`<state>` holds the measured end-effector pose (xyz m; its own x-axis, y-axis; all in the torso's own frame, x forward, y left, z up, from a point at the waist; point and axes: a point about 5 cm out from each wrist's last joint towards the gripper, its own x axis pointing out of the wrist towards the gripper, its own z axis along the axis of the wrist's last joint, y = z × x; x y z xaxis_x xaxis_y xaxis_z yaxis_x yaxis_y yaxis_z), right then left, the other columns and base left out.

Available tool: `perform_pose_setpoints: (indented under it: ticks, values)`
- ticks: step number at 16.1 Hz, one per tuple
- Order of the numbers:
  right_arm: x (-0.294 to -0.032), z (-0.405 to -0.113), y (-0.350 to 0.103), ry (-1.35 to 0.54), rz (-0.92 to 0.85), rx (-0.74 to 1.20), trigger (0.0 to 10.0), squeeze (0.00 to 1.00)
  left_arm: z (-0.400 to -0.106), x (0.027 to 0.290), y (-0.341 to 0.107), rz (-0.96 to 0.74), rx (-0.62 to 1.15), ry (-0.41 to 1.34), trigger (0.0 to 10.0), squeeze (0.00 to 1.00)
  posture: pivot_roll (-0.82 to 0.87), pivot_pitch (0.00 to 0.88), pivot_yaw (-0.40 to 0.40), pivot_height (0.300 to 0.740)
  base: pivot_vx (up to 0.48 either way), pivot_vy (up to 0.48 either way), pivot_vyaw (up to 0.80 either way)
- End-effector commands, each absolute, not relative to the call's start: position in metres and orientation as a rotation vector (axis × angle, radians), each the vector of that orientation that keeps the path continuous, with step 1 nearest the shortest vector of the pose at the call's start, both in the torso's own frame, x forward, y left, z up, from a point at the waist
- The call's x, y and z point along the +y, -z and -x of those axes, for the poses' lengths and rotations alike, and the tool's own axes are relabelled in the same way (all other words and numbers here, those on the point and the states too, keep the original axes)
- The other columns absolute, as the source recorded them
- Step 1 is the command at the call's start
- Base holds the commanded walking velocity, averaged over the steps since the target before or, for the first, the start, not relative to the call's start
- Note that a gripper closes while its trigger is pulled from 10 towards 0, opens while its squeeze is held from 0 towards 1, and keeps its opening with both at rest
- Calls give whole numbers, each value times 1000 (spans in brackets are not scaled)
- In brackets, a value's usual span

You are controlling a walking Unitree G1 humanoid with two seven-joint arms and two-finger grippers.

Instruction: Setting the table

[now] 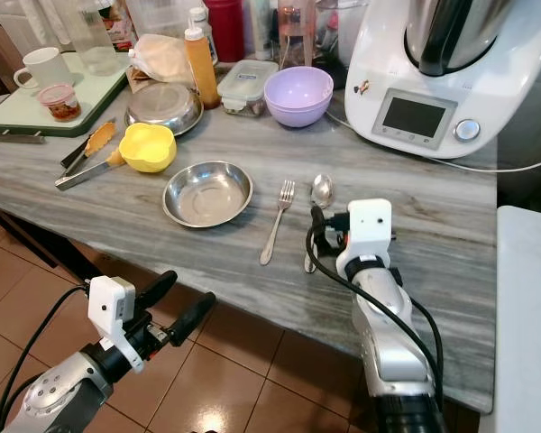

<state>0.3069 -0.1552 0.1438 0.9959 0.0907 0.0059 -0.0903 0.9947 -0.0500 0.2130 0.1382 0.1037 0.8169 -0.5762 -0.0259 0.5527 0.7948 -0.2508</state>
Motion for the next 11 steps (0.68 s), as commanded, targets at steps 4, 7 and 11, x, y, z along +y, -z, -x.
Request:
perform_pose_setpoints:
  ticks: [4,7,11]
  values:
    - [-145,-304,-152,-170,21,-32,10000,1000,-225,171,-99,182,83,286,10000,0,-147,105,43,740,0,0,0]
    - [-145,-298,-157,-193,67,-76,10000,1000,-231,187,-100,142,58,125,10000,0,-142,103,41,740,0,0,0]
    - [-149,-289,-146,-202,85,-34,10000,0,-233,191,-100,109,23,5,10000,0,-138,94,28,740,0,0,-342]
